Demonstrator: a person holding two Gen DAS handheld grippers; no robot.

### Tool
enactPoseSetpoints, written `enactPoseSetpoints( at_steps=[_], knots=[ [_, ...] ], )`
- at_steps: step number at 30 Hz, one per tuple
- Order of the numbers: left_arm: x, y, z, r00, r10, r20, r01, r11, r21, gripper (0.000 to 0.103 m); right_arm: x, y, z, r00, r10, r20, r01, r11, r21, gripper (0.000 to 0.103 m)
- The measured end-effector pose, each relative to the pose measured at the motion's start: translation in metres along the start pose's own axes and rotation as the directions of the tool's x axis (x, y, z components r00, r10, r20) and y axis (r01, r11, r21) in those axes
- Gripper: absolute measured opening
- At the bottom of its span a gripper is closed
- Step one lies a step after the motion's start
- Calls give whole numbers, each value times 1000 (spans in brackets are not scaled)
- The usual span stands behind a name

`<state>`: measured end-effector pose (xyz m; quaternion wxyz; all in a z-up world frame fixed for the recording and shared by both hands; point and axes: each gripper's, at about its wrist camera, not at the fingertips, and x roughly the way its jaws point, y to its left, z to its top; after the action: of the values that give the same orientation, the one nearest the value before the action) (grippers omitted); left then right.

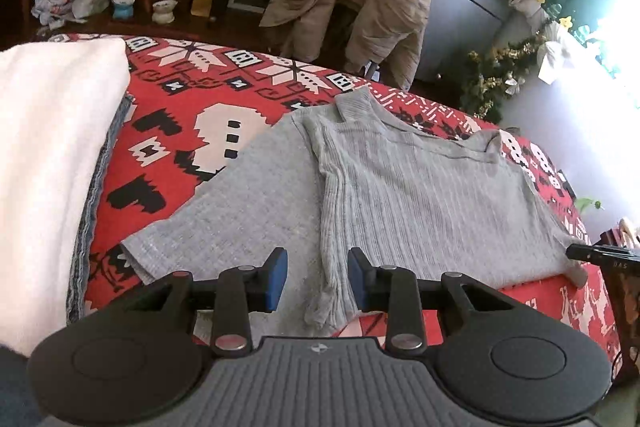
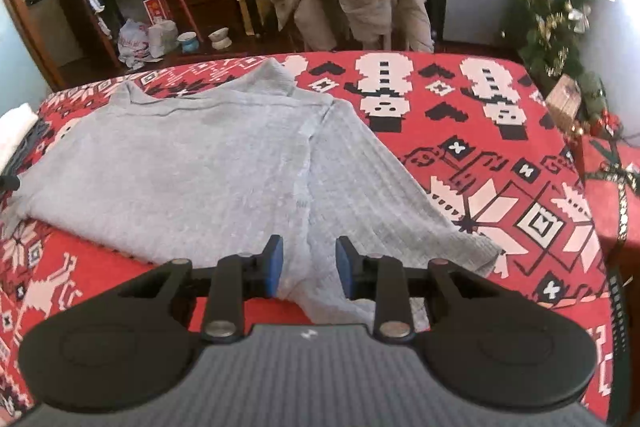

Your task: Fold clothes

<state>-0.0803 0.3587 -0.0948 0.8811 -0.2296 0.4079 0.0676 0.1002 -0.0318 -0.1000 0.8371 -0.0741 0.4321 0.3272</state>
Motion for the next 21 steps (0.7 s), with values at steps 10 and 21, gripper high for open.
enactPoseSetpoints(
  at_steps=[10, 21],
  knots=[
    [5, -17, -14, 1000, -11, -29, 15, 993, 116, 2, 14, -3, 0, 998, 33, -45, -31, 998, 46, 4],
    [-8, -6, -27, 999, 38, -38, -29, 978, 207, 2, -6, -18, -11, 997, 68, -42, -64, 995, 82, 3]
  ],
)
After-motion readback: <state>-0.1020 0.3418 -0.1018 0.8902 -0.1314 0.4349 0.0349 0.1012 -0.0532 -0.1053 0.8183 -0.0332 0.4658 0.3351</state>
